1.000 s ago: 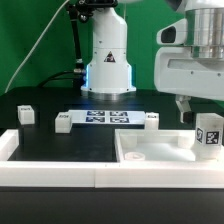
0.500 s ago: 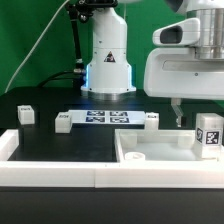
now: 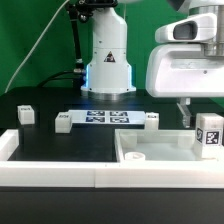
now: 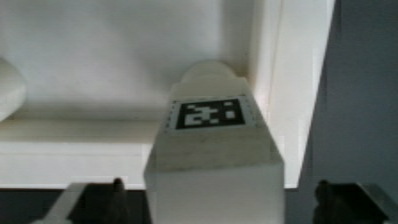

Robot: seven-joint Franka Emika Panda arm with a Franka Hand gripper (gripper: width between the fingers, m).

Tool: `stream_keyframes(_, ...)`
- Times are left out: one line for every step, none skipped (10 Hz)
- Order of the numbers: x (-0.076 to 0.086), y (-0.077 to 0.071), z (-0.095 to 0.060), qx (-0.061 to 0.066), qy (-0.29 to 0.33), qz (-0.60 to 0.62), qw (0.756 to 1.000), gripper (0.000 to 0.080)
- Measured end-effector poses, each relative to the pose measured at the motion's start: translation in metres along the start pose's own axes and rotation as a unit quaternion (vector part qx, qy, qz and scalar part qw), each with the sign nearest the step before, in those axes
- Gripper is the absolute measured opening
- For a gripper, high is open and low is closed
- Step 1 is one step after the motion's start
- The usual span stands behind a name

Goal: Assemble one leg

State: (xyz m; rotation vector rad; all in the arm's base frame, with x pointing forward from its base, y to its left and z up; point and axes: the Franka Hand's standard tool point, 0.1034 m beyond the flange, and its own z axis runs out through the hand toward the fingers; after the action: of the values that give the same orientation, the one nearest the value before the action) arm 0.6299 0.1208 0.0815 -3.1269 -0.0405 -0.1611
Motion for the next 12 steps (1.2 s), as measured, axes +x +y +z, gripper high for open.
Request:
stream_keyframes(0.0000, 0.0002, 0.0001, 0.000, 0.000, 0.000, 1.000, 0.0381)
stream_keyframes(-0.0001, 0.0002, 0.0002, 0.000, 0.000, 0.007, 1.000, 0.0381)
stream_keyframes(-0.0001, 0.0003, 0.0002, 0.000, 0.000, 0.023, 1.000, 0.0291)
stream_keyframes(0.0000, 0.0004, 0.0002, 0.000, 0.000, 0.024, 1.000, 0.0291)
stream_keyframes(-0.0002, 0.0002, 0.0005, 0.002, 0.000, 0.048, 0.999, 0.0291)
stream_keyframes(0.0000, 0.0024, 0.0007, 0.001, -0.001, 0.144, 0.990, 0.0291)
stream_keyframes(-0.0003, 0.0032, 0.0007, 0.000, -0.002, 0.208, 0.978, 0.0291)
stream_keyframes(-0.0008, 0.0040, 0.0010, -0.002, -0.003, 0.270, 0.963, 0.0291)
stream_keyframes(-0.0017, 0.0057, 0.0017, -0.006, -0.002, 0.356, 0.935, 0.0291)
stream_keyframes(-0.0027, 0.0065, 0.0020, -0.008, 0.000, 0.423, 0.906, 0.0291)
stream_keyframes(-0.0032, 0.0069, 0.0020, -0.012, -0.001, 0.469, 0.883, 0.0292)
stream_keyframes(-0.0044, 0.0077, 0.0019, -0.015, -0.002, 0.542, 0.841, 0.0292)
